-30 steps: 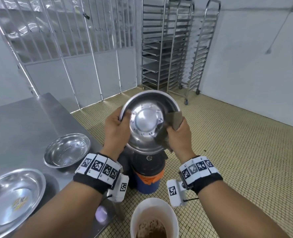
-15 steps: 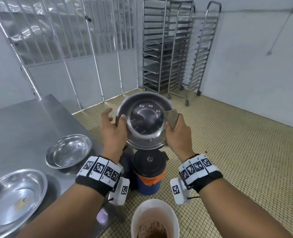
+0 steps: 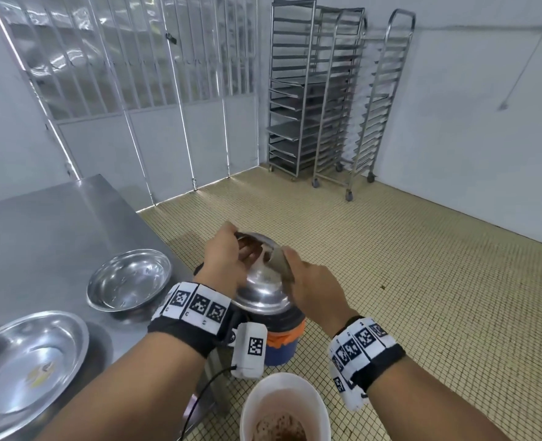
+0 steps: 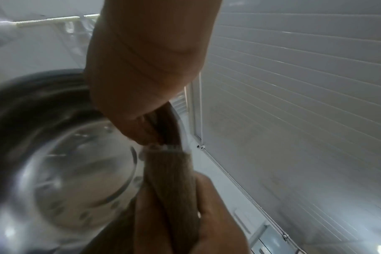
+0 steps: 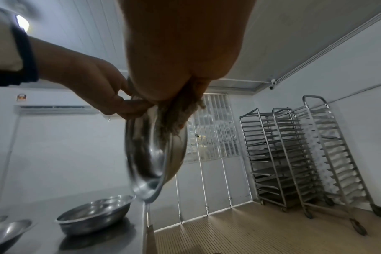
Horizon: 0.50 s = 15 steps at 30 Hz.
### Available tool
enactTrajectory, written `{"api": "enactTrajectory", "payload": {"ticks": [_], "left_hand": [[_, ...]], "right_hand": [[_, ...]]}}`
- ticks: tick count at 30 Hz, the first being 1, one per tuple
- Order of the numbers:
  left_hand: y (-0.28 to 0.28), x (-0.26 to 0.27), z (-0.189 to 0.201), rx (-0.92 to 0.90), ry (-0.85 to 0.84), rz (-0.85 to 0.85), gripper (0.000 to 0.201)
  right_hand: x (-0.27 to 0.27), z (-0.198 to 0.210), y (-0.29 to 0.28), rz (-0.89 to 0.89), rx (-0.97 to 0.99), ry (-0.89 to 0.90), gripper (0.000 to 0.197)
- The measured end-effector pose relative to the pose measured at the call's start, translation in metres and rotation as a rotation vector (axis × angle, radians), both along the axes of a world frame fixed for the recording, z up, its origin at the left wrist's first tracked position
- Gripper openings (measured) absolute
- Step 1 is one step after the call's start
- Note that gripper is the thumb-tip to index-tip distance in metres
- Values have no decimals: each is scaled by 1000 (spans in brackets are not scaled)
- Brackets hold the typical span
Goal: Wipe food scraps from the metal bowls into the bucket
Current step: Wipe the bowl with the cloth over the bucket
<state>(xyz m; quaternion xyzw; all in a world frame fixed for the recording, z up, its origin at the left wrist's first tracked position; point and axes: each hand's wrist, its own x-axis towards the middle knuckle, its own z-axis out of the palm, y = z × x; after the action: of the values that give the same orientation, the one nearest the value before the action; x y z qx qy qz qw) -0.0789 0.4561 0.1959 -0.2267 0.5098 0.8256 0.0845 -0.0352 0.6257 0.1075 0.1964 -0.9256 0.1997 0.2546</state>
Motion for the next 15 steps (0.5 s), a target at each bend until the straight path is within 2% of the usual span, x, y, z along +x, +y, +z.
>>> {"api": "enactTrajectory", "payload": {"ticks": [2, 5, 8, 12, 15], "left_hand": [[-6, -2, -2, -12, -44, 19, 10], [-17, -4, -7, -112, -49, 37, 11], [-23, -3, -19, -210, 30, 9, 35], [-16, 14, -30, -498, 176, -38, 32], [-12, 26, -45, -610, 317, -78, 39]], "right_hand": [[7, -5, 3, 7, 21, -117, 59], [9, -4, 17, -36, -55, -218, 48], [1, 8, 25, -65, -249, -94, 32], [-5, 27, 11, -64, -484, -30, 15], [0, 21, -18, -98, -448, -69, 37]]}}
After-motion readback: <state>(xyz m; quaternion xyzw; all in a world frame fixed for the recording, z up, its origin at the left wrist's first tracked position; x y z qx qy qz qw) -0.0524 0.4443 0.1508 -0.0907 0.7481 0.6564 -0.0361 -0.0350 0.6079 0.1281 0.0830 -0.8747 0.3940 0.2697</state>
